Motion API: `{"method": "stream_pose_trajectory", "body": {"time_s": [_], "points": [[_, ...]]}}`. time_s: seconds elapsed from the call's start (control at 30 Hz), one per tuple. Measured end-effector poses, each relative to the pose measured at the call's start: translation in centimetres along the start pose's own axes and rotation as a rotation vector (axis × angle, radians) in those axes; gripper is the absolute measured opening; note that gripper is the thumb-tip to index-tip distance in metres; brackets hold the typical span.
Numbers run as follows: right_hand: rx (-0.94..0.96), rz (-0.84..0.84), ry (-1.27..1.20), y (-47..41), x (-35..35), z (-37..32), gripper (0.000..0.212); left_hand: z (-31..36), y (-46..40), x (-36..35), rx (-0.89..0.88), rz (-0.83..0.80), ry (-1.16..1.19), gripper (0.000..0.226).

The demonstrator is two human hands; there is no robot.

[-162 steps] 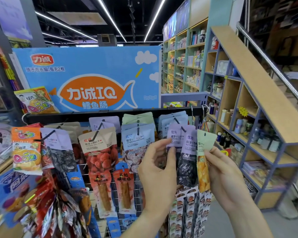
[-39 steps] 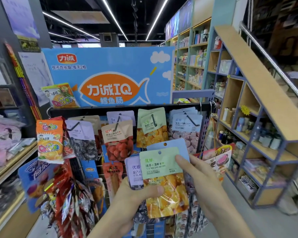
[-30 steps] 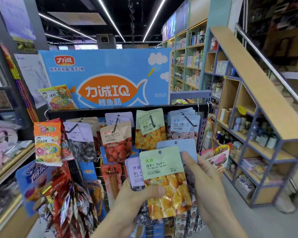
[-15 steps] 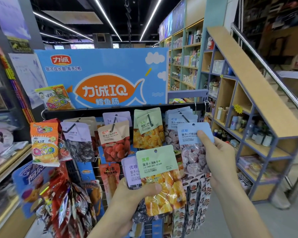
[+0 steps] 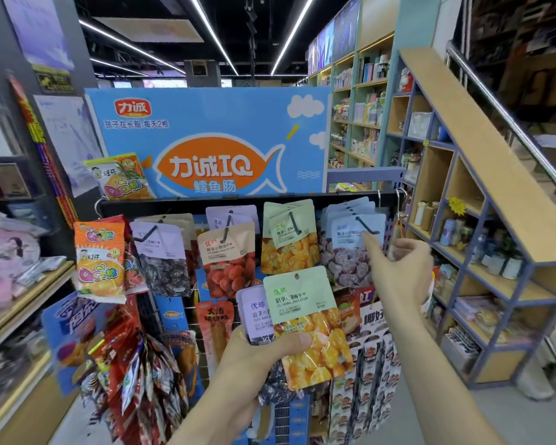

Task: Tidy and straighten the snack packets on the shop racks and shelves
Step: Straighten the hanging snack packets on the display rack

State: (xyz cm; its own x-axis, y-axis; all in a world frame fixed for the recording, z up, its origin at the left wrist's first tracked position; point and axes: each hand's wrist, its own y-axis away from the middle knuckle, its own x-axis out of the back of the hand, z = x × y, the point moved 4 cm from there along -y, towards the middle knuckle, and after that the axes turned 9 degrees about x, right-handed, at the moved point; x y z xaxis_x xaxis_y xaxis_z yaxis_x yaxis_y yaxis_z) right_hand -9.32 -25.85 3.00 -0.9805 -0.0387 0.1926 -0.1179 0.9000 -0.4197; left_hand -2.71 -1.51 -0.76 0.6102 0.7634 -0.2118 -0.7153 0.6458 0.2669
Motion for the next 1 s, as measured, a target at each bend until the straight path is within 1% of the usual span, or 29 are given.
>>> {"method": "stream_pose_trajectory", "body": {"time_s": [0.07, 0.1, 0.13, 0.2, 0.23, 0.27, 0.3, 0.37, 0.47, 0.57, 0.7, 0.9, 1.0], "points": [[0.071, 0.139, -0.056, 2.5, 1.9, -0.4, 0.058, -0.1, -0.1, 0.3, 0.007, 0.004, 0.001, 0.060], [0.080, 0.126, -0.132, 3.9, 2.7, -0.8, 0.053, -0.1, -0.2, 0.5, 0.009, 0.004, -0.006, 0.062], [0.061, 0.027, -0.232, 5.3, 2.9, -1.2, 0.047, -0.2, -0.3, 0.6, 0.012, 0.003, -0.015, 0.063], [0.007, -0.351, -0.385, 8.1, 2.0, -2.1, 0.039, -0.3, -0.6, 0.8, 0.016, -0.002, -0.026, 0.062], [0.005, -0.524, -0.396, 9.3, 1.4, -2.3, 0.038, -0.3, -0.6, 0.8, 0.012, -0.006, -0.027, 0.060], [0.014, -0.634, -0.390, 10.3, 0.8, -2.4, 0.037, -0.2, -0.7, 0.8, 0.008, -0.010, -0.023, 0.058], [0.014, -0.677, -0.401, 10.9, 0.3, -2.5, 0.034, -0.2, -0.6, 0.9, 0.007, -0.012, -0.012, 0.056], [-0.038, -0.675, -0.465, 11.4, -0.3, -2.4, 0.027, -0.1, -0.6, 1.1, 0.005, -0.006, 0.021, 0.052], [-0.105, -0.628, -0.560, 11.1, -0.4, -2.5, 0.028, 0.2, -0.4, 2.1, -0.004, 0.052, 0.070, 0.046], [-0.061, -0.563, -0.601, 10.5, 0.1, -3.4, 0.031, 0.6, -0.2, 3.4, -0.012, 0.099, 0.084, 0.048], [0.030, -0.537, -0.618, 10.0, 0.0, -5.3, 0.029, 0.9, -0.3, 4.8, -0.017, 0.148, 0.116, 0.060], [0.027, -0.476, -0.593, 9.4, -1.1, -6.0, 0.024, 1.4, 0.0, 5.4, -0.042, 0.158, 0.115, 0.052], [0.006, -0.450, -0.580, 9.0, -1.6, -5.7, 0.023, 1.5, 0.1, 5.4, -0.042, 0.157, 0.111, 0.052]]}}
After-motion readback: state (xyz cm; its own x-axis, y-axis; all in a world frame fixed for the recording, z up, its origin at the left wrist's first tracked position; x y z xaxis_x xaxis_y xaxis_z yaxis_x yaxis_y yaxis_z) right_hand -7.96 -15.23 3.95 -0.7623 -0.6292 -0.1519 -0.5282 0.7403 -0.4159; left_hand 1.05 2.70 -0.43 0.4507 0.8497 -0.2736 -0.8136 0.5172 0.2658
